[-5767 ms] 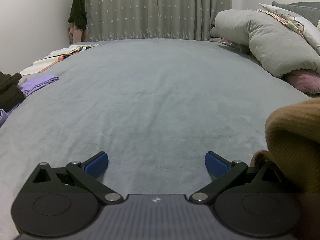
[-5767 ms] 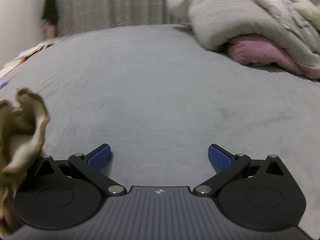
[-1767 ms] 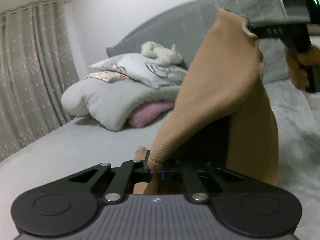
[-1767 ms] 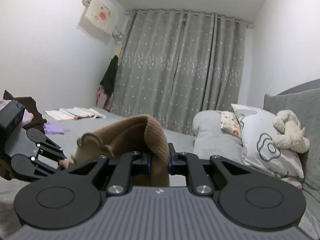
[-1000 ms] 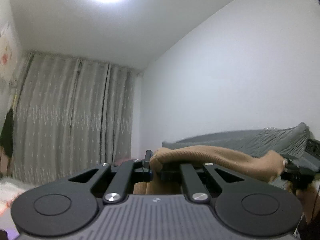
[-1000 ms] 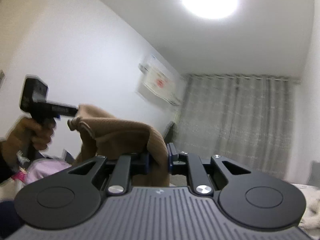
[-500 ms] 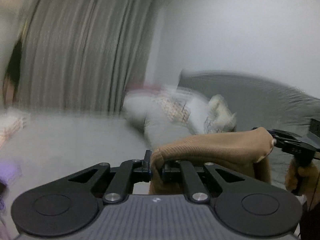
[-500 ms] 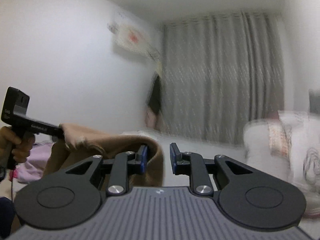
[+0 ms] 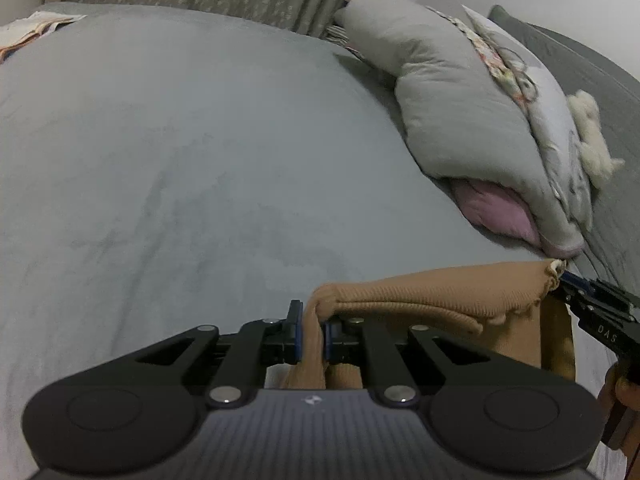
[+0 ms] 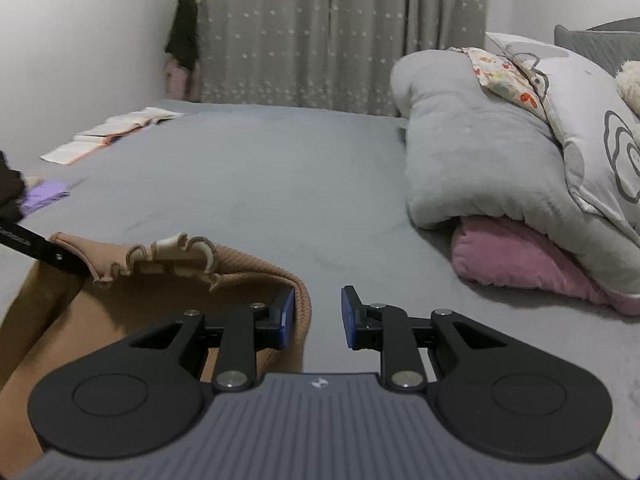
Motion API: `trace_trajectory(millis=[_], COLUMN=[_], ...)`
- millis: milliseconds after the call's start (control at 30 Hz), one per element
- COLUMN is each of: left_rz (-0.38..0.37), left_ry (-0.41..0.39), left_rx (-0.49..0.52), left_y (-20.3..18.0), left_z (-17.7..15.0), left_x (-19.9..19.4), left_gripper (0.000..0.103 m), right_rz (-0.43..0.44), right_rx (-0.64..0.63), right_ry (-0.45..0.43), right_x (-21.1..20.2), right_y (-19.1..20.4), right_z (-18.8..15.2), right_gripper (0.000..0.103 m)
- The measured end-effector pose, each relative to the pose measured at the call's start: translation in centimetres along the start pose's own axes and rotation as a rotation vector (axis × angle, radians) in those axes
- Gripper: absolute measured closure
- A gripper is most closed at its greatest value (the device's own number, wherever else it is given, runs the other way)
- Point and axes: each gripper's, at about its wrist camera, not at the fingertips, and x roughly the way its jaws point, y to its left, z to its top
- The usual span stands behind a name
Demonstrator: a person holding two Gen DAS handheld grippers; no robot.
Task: Fold clothes
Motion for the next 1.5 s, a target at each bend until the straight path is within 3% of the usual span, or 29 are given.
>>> trace_trajectory(millis=[100, 133, 200, 233, 300, 333, 400, 500, 567, 600, 667, 733, 833, 967, 1033, 1133, 1200, 1267, 1300, 1333, 1400, 1433, 1467, 1500], left_rz=[0.024, 0.04, 0.064, 0.076, 0.062, 0.058, 0.079, 0.095, 0.088, 0.083, 0.082, 0.09, 0.069, 0.066, 0.027, -0.049, -0.016, 0.027, 0.037, 0.041, 0.033, 0.022, 0.009, -0.004], left_ry=[0.013, 0.032, 0.07, 0.09, 0.089, 0.082, 0.06, 0.036, 0.005, -0.023, -0.045, -0.067, -0.069, -0.031, 0.013, 0.083, 0.095, 0.107, 0.115, 0.121, 0.13, 0.133, 0.135, 0.137], left_rx=[-0.035, -0.032, -0.03, -0.037, -0.069, -0.078, -0.119, -0.18, -0.158, -0.135, -0.119, -0.117, -0.065, 0.027, 0.059, 0.129, 0.241, 0.288, 0.286, 0.276, 0.223, 0.193, 0.163, 0.133], left_y=[0.6, 1.1, 1.6, 1.9, 3.4, 3.9, 5.6, 7.1, 7.0, 6.8, 6.5, 6.4, 6.1, 5.1, 4.1, 1.4, -0.9, -1.5, -1.4, -1.2, -0.3, 0.2, 0.8, 1.4], left_z=[2.5, 2.9, 3.2, 3.4, 3.2, 3.2, 3.0, 2.2, 2.0, 1.8, 1.7, 1.2, -1.3, -7.8, -11.4, -16.4, -18.8, -19.9, -20.3, -20.3, -19.7, -19.4, -19.0, -18.6], left_x=[2.6, 4.3, 5.9, 6.7, 7.0, 6.9, 6.3, 4.6, 3.0, 1.8, 0.2, -1.8, -5.3, -9.1, -10.3, -11.5, -11.7, -11.1, -10.9, -10.6, -9.4, -9.1, -9.0, -8.8], left_gripper=[0.094, 0.094, 0.083, 0.078, 0.06, 0.056, 0.043, 0.043, 0.042, 0.037, 0.026, 0.026, 0.026, 0.023, 0.023, 0.023, 0.023, 0.023, 0.024, 0.027, 0.073, 0.08, 0.09, 0.093], right_rz=[-0.018, -0.042, -0.094, -0.111, -0.131, -0.156, -0.221, -0.32, -0.224, -0.158, -0.053, 0.051, 0.185, 0.189, 0.234, 0.251, 0.206, 0.221, 0.23, 0.228, 0.196, 0.179, 0.162, 0.145], right_rx=[-0.02, -0.034, -0.073, -0.101, -0.101, -0.074, -0.026, 0.024, 0.032, 0.009, -0.102, -0.198, -0.208, -0.181, -0.136, -0.117, -0.143, -0.128, -0.123, -0.123, -0.135, -0.125, -0.116, -0.106], right_ry=[0.028, 0.068, 0.156, 0.174, 0.139, 0.106, 0.096, 0.103, 0.098, 0.11, 0.143, 0.159, 0.191, 0.288, 0.354, 0.389, 0.372, 0.367, 0.371, 0.377, 0.364, 0.345, 0.325, 0.305], right_x=[3.6, 5.5, 8.5, 9.1, 8.5, 7.8, 7.1, 4.7, 2.1, 0.7, -2.1, -5.5, -8.8, -9.0, -8.4, -8.7, -9.8, -10.9, -11.3, -11.6, -12.3, -12.8, -13.2, -13.7], right_y=[-0.3, -0.3, -0.3, -0.1, -0.2, -0.9, -2.3, -5.0, -5.2, -4.6, -1.6, 2.8, 6.7, 8.2, 8.4, 8.9, 9.4, 9.7, 10.0, 10.2, 10.2, 9.8, 9.3, 8.9], right_z=[0.7, 0.9, 0.8, 0.4, -0.2, -0.7, -1.2, -2.5, -3.5, -4.1, -5.7, -7.7, -10.1, -12.9, -14.1, -15.4, -16.0, -16.8, -17.3, -18.1, -18.5, -18.3, -18.1, -17.8], right_gripper=[0.074, 0.061, 0.042, 0.04, 0.031, 0.027, 0.027, 0.026, 0.026, 0.026, 0.026, 0.025, 0.015, 0.015, 0.015, 0.015, 0.015, 0.017, 0.026, 0.045, 0.069, 0.085, 0.091, 0.096])
